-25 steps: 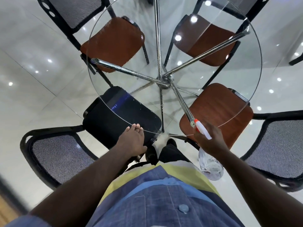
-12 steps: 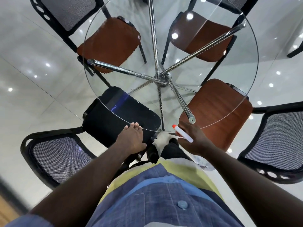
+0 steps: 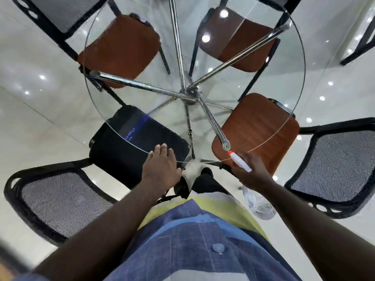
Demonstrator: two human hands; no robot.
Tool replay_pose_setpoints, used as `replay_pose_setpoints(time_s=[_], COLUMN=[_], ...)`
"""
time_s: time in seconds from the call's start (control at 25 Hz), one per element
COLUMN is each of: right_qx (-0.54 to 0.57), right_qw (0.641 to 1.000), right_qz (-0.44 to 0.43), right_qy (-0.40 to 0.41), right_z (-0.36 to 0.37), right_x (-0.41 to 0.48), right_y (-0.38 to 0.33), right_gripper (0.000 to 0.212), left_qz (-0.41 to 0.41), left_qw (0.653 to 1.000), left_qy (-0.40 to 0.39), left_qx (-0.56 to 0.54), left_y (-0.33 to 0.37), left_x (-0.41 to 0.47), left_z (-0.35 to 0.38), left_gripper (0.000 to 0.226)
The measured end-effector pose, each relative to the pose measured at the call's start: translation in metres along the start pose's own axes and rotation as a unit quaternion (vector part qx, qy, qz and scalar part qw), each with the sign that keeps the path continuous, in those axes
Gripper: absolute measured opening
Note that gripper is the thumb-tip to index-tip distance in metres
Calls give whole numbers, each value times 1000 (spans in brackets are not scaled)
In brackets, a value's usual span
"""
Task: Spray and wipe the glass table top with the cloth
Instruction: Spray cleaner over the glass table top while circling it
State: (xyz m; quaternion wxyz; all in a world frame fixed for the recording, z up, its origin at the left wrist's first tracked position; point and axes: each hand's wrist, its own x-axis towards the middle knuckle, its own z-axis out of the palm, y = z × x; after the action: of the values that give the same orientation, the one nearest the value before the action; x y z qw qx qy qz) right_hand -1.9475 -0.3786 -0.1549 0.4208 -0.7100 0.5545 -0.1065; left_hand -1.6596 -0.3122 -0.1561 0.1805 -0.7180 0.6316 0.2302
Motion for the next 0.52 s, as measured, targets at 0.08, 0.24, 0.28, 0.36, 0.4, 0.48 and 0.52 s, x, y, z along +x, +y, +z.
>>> replay_pose_setpoints(time_s=[0.08,0.24,0.28,0.36,0.4,0.48,0.52], right_qx=[16,91,113,127,118,92,87], right_qw=[999,980,974,966,966,972,975], right_qz=[38,157,171,192,195,177,164], right_qy=[30,83,94,115,123,125,118], right_z=[-7,-28,-33,-41,-46,-54,-58], right_x=[-4,-7,-7,-4,-1,6,10], right_y=[15,31,32,35,35,34,30], right_gripper=[30,11,7,9,11,15,18], left_qz=[48,94,96,98,101,103,102], left_qw=[999,995,994,993,993,992,991], left_qy=[15,-5,-7,-13,-16,-28,-35], left_qx=[-17,-39,-45,-61,-66,-73,-81], left_y=[10,23,24,24,23,20,19], left_x=[3,11,13,16,17,19,20], left_z=[5,2,0,-4,-7,-13,-16], left_gripper=[86,84,84,84,84,85,85])
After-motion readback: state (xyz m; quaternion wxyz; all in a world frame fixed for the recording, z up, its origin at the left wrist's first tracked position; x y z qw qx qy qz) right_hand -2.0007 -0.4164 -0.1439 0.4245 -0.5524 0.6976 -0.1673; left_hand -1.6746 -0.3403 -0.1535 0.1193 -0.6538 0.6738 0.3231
